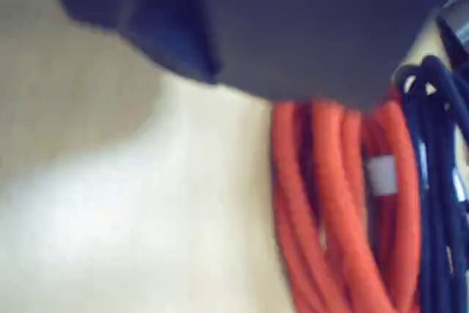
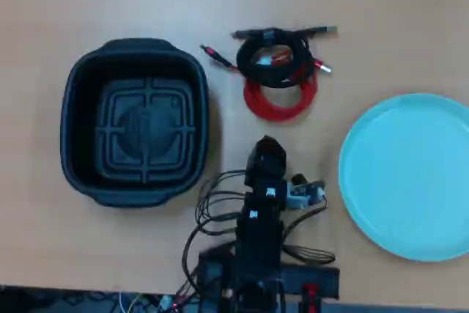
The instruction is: Put a black charging cable in a black bowl and put a red charging cable in a green bowl
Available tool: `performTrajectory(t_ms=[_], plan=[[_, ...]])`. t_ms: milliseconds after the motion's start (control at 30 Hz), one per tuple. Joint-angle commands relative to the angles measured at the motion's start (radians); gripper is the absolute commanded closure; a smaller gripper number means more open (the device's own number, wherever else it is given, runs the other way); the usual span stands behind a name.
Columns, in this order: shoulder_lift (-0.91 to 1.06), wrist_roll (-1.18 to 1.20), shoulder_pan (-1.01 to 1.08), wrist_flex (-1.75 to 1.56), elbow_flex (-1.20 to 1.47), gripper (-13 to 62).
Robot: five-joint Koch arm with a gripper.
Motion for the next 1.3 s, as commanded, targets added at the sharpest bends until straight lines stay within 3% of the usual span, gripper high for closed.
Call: performTrajectory(t_ms=[0,567,733,933,1100,1267], plan=[[0.012,0.002,0.034,0.061,0.037,56.3],[0.058,-0.058,-0.084,0.098,-0.049,56.3],[0.071,-0.328,-0.117,0.569,-0.33,56.3],[0.11,-0.344,-0.08,1.178,-0.761,56.3],[0.109,-0.359,-0.11,1.433,-1.042,56.3],[0.115,-0.489,-0.167,1.489,-1.137,55.9]])
